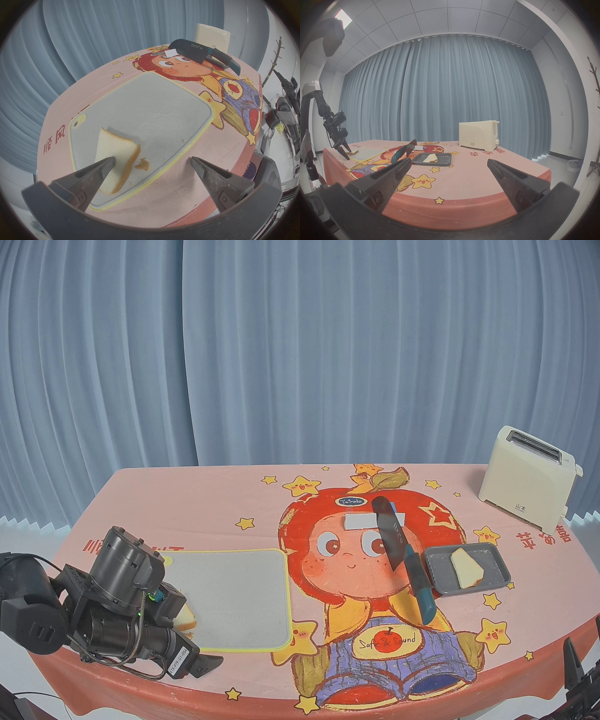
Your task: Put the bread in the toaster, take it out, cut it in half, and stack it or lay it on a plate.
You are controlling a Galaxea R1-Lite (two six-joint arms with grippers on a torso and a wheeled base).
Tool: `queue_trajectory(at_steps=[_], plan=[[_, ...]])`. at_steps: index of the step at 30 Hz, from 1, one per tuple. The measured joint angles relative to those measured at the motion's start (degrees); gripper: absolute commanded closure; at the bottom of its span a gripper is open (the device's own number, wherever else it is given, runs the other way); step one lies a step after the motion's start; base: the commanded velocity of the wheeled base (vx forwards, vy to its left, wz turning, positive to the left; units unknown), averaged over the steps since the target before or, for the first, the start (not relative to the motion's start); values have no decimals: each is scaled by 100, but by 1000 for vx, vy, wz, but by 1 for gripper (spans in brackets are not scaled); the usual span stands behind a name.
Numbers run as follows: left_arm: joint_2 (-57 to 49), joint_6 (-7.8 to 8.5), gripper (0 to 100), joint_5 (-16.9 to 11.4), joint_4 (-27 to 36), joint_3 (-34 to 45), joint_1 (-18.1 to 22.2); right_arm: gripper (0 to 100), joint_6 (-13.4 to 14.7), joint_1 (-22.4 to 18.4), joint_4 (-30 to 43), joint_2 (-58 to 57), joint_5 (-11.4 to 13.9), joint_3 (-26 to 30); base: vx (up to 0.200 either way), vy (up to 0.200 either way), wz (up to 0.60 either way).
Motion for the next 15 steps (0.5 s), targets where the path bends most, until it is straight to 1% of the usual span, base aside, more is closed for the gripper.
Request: queue_trajectory(at_steps=[5,12,13,15], plan=[[50,13,0,-22,-22,0,74,0,0,0,0,0,0,0,0,0,0],[66,13,0,-123,-20,0,168,0,2,0,0,0,0,2,0,0,0],[66,16,100,-126,-15,0,173,0,2,0,-2,0,0,2,0,0,0],[68,21,100,-117,-12,0,179,0,0,0,0,0,0,2,0,0,0]])
